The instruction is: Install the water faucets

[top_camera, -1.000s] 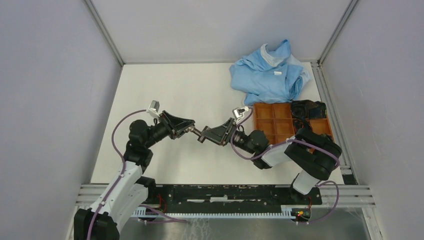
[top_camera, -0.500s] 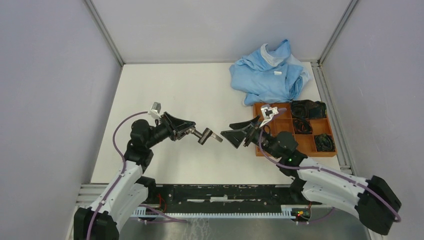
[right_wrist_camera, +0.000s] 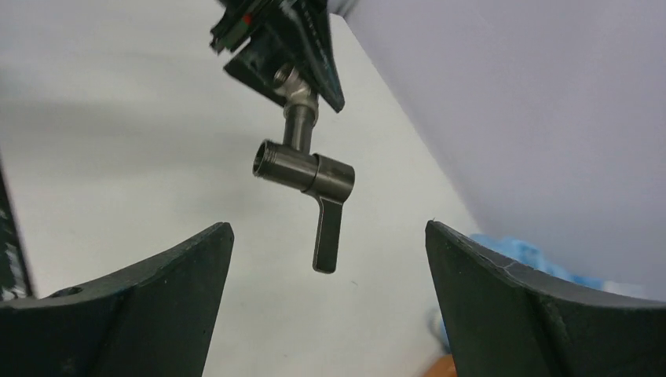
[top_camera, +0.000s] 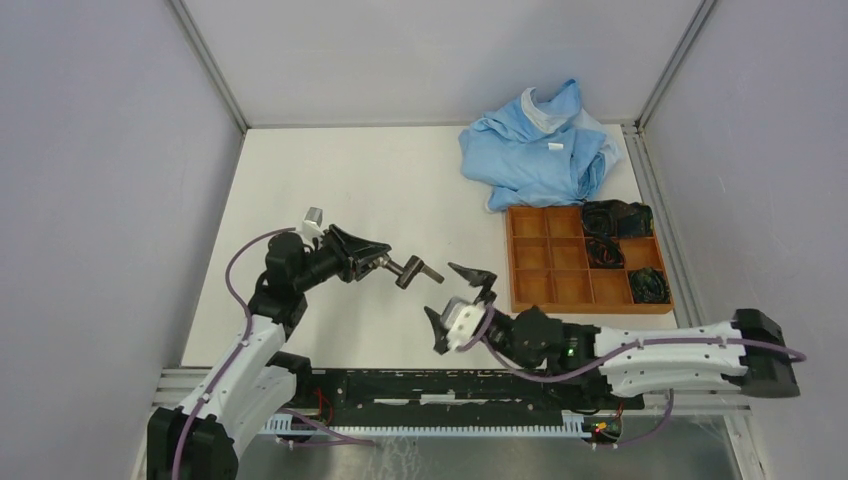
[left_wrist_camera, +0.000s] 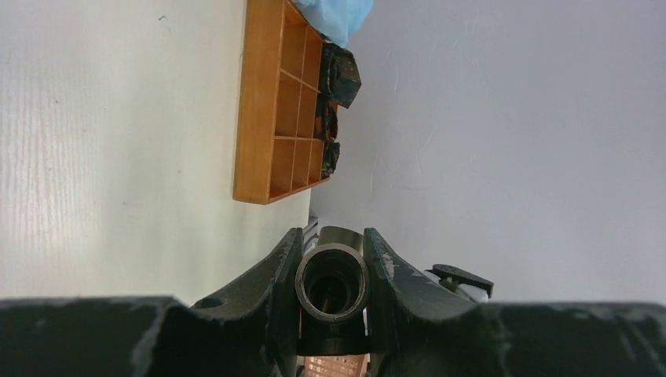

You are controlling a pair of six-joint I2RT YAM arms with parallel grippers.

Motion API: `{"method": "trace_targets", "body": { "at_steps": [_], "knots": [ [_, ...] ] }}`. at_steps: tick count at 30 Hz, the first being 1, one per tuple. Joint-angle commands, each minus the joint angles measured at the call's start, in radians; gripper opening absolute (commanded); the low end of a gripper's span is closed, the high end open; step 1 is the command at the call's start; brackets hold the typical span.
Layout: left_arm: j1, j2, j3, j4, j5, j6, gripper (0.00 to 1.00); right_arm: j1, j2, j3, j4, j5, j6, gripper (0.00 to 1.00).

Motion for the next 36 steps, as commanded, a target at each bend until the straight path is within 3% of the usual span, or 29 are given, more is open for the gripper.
{"method": "trace_targets", "body": {
  "at_steps": [1,5,10,24,25,33,36],
  "knots": [
    [-0.002,-0.023,0.058,0.002,-0.018,0.008,0.02,0.141,0.136,-0.031,0.136,0.397,-0.538,0.98],
    [-0.002,-0.028,0.054,0.013,-0.014,0.008,0.02,0.159,0.269,-0.058,0.341,0.414,-0.696,0.98],
    [-0.001,-0.019,0.025,0.069,0.008,-0.023,0.02,0.148,0.434,-0.099,0.736,0.406,-0.945,0.98],
    [-0.001,-0.020,0.008,0.083,0.057,-0.022,0.02,0.057,0.770,0.063,0.999,0.286,-1.072,0.95],
    [-0.001,-0.015,0.006,0.086,0.070,-0.023,0.02,0.054,0.778,0.068,1.008,0.274,-1.067,0.93],
    [-0.001,-0.027,-0.001,0.083,0.083,-0.021,0.02,0.037,0.791,0.105,0.947,0.269,-0.954,0.43],
    [-0.001,-0.028,-0.004,0.087,0.085,-0.018,0.02,0.038,0.768,0.108,0.891,0.267,-0.873,0.13]
  ]
}}
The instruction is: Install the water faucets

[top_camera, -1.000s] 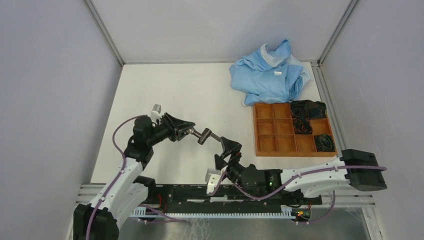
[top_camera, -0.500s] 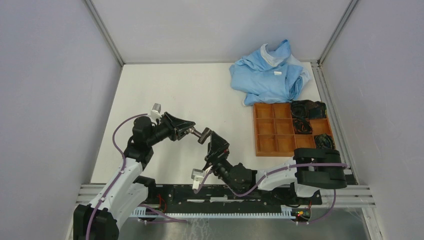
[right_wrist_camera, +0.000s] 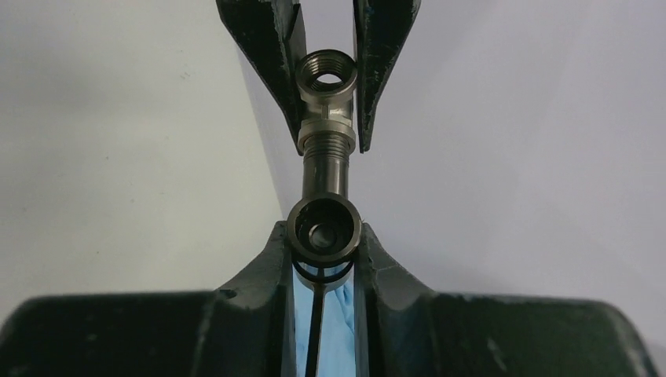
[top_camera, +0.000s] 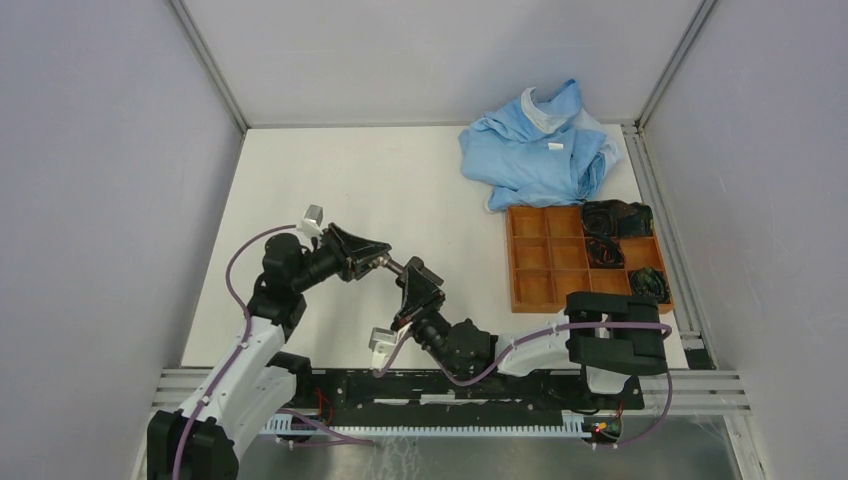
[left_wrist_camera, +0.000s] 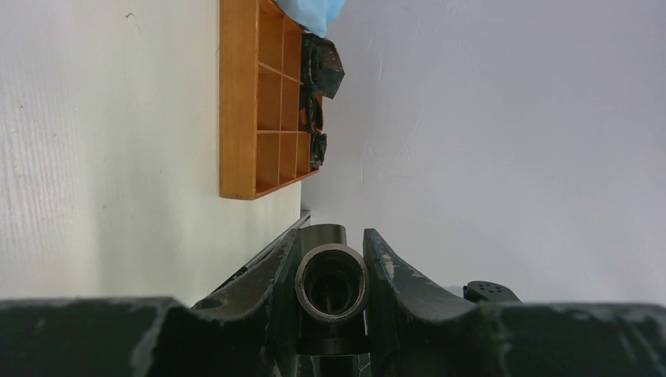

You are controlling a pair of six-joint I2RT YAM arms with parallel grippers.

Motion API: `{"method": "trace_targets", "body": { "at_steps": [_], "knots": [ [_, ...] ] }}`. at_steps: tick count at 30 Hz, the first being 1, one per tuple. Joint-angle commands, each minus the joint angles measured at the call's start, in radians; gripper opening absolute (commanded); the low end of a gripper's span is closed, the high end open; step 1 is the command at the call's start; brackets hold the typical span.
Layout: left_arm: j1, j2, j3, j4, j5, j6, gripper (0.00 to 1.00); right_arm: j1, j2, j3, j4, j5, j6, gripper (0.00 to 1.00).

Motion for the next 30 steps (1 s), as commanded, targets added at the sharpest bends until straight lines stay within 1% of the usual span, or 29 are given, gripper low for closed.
{"method": "trace_targets", "body": {
  "at_steps": [1,2,4,7,10,13,15,17,20,23,25,27,30],
  "knots": [
    [-0.001,-0.014,-0.004,0.050,0.045,-0.013,0.02,-0.007,-0.046,0.045,0.004,-0.012,0.156,0.04],
    [0.000,-0.014,-0.004,0.056,0.047,-0.012,0.02,-0.007,-0.063,0.041,-0.018,-0.017,0.204,0.00],
    [-0.001,-0.017,-0.004,0.066,0.049,-0.009,0.02,-0.007,-0.130,0.036,-0.104,-0.057,0.350,0.00],
    [-0.001,-0.016,-0.004,0.078,0.060,-0.002,0.02,-0.024,-0.243,0.040,-0.286,-0.202,0.651,0.00],
    [0.000,-0.012,-0.004,0.093,0.080,0.003,0.02,-0.073,-0.332,0.037,-0.386,-0.365,0.913,0.00],
    [0.000,-0.018,-0.005,0.092,0.084,0.010,0.02,-0.151,-0.396,0.031,-0.422,-0.504,1.149,0.00],
    [0.000,-0.021,-0.007,0.095,0.088,0.014,0.02,-0.193,-0.420,0.028,-0.428,-0.601,1.269,0.00],
    [-0.001,-0.021,-0.007,0.100,0.093,0.015,0.02,-0.237,-0.427,0.037,-0.440,-0.694,1.373,0.00],
    [-0.001,-0.032,-0.009,0.116,0.090,0.016,0.02,-0.307,-0.411,0.057,-0.437,-0.847,1.589,0.00],
    [-0.001,-0.049,-0.015,0.138,0.080,0.017,0.02,-0.385,-0.362,0.041,-0.294,-1.029,1.883,0.00],
    [-0.002,-0.051,-0.016,0.133,0.078,0.026,0.02,-0.431,-0.306,0.038,-0.165,-1.127,2.087,0.00],
    [0.000,-0.051,-0.005,0.109,0.084,0.046,0.02,-0.468,-0.230,0.034,0.042,-1.219,2.310,0.00],
    [-0.002,-0.063,0.000,0.102,0.080,0.054,0.02,-0.505,-0.075,0.050,0.373,-1.289,2.707,0.00]
  ]
}}
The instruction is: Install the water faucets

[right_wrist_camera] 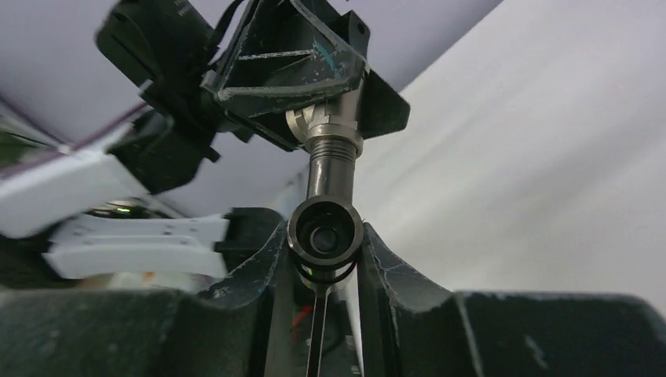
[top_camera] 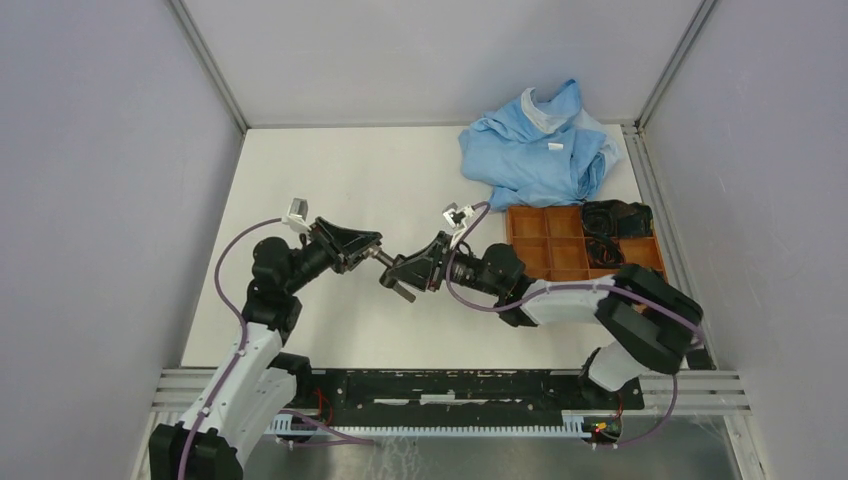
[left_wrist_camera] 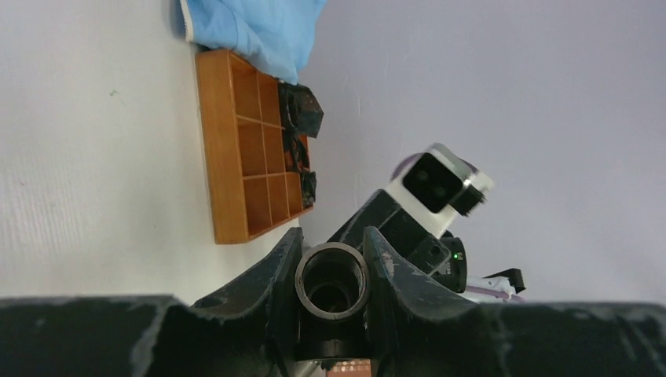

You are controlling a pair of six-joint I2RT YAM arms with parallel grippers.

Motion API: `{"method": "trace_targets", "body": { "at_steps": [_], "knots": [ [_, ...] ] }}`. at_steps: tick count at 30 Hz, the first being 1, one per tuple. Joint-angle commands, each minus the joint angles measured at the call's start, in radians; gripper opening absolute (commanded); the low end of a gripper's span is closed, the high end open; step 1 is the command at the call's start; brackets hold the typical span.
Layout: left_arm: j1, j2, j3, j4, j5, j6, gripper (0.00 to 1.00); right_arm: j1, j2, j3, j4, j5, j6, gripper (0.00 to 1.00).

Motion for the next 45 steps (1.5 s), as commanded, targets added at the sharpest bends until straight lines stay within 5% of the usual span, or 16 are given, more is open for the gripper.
{"method": "trace_targets", "body": {
  "at_steps": [1,3,6,12,16,25,29,32,37,45],
  "knots": [
    [-0.034,-0.020,0.017,-0.010,0.104,0.043,0.02,-0.019,0.201,0.066,0.748,-0.277,0.773,0.00],
    [-0.034,-0.023,0.025,-0.020,0.103,0.052,0.02,-0.022,0.297,0.095,0.944,-0.264,0.945,0.00],
    [-0.035,-0.028,0.027,-0.027,0.097,0.053,0.02,-0.023,0.300,0.078,0.874,-0.277,0.907,0.07],
    [-0.034,-0.027,0.030,-0.045,0.087,0.058,0.02,-0.036,0.039,-0.044,0.294,-0.218,0.455,0.75],
    [-0.033,-0.012,0.044,-0.061,0.085,0.064,0.02,-0.042,-0.139,-0.014,-0.253,-0.114,0.124,0.95],
    [-0.033,0.029,0.082,-0.095,0.064,0.068,0.02,-0.007,-0.435,0.025,-0.808,0.264,-0.397,0.98],
    [-0.031,0.033,0.089,-0.120,0.042,0.062,0.02,0.167,-0.511,0.041,-0.891,0.588,-0.698,0.98],
    [-0.031,0.030,0.087,-0.121,0.029,0.064,0.02,0.266,-0.540,0.024,-0.851,0.646,-0.831,0.97],
    [-0.031,0.025,0.078,-0.126,0.019,0.063,0.02,0.280,-0.529,0.037,-0.738,0.520,-0.762,0.97],
    [-0.031,0.007,0.085,-0.142,0.012,0.074,0.02,0.274,-0.328,0.107,-0.585,0.425,-0.415,0.98]
  ]
}}
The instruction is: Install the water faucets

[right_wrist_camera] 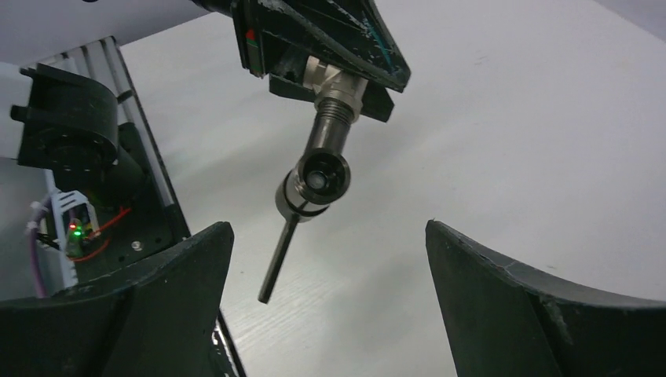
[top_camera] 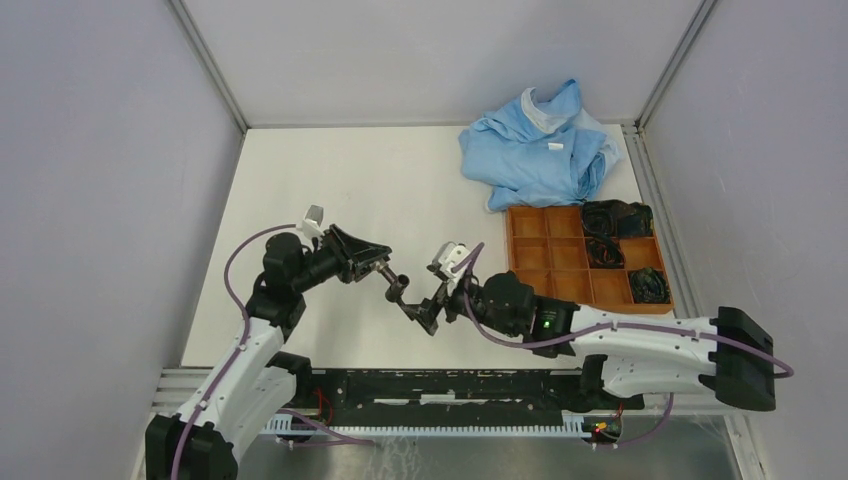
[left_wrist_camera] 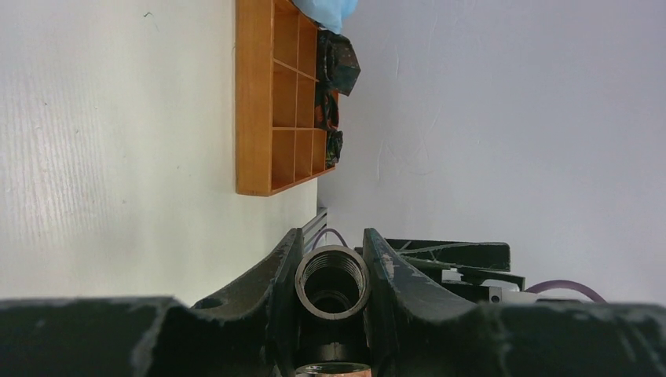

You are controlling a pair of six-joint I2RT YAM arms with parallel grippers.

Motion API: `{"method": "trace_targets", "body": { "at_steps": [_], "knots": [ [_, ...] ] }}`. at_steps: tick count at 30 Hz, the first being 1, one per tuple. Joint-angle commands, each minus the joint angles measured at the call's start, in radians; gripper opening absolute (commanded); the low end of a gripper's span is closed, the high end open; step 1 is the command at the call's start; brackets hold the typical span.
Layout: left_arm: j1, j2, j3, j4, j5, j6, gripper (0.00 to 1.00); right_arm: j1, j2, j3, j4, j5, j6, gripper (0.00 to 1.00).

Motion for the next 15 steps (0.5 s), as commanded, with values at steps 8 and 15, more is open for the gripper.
{"method": "trace_targets", "body": {
  "at_steps": [8,15],
  "knots": [
    [0.004,-0.040,0.063,0.018,0.013,0.043,0.02,-0.119,0.201,0.014,0.353,-0.209,0.522,0.81],
    [0.004,-0.052,0.069,-0.007,0.026,0.066,0.02,-0.200,0.307,-0.039,0.616,-0.434,0.769,0.36]
  ]
}}
